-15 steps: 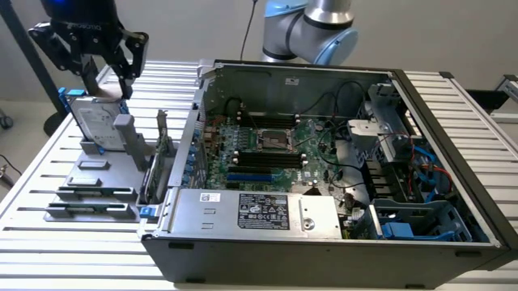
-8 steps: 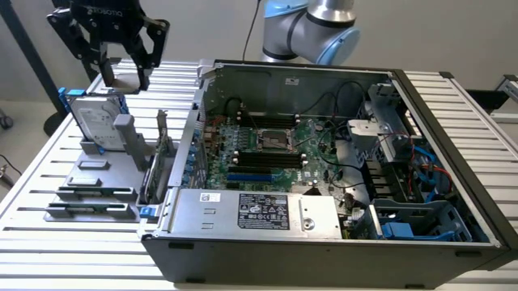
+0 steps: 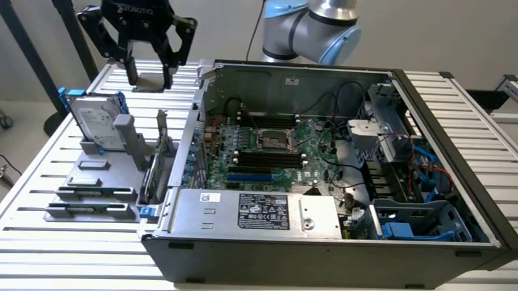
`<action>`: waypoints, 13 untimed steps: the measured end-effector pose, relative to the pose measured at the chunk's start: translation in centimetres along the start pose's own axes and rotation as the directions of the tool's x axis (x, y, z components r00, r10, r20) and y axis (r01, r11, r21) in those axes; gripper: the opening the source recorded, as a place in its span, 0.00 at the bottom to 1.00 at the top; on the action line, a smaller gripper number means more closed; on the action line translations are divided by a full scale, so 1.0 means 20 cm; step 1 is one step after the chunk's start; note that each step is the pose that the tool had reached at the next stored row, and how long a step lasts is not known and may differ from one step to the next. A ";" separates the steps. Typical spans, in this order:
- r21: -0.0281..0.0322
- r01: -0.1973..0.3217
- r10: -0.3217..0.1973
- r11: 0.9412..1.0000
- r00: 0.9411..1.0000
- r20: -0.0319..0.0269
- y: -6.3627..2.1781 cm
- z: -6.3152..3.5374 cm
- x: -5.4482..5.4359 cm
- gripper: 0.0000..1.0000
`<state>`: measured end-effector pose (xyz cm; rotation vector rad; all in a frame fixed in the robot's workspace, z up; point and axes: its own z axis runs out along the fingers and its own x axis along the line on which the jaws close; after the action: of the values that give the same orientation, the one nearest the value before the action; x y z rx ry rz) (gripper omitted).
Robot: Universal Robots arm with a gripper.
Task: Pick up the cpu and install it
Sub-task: 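Pick up the cpu and move it towards the insertion slot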
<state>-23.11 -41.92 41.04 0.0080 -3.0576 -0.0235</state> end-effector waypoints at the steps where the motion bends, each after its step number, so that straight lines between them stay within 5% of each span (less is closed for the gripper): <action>1: 0.000 0.000 0.000 1.000 1.000 0.000 0.000 -0.002 -0.02 0.55; 13: 0.000 0.000 0.000 1.000 1.000 0.000 0.039 0.012 -0.30 0.55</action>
<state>-17.23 -41.10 40.32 0.0079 -3.0575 -0.0235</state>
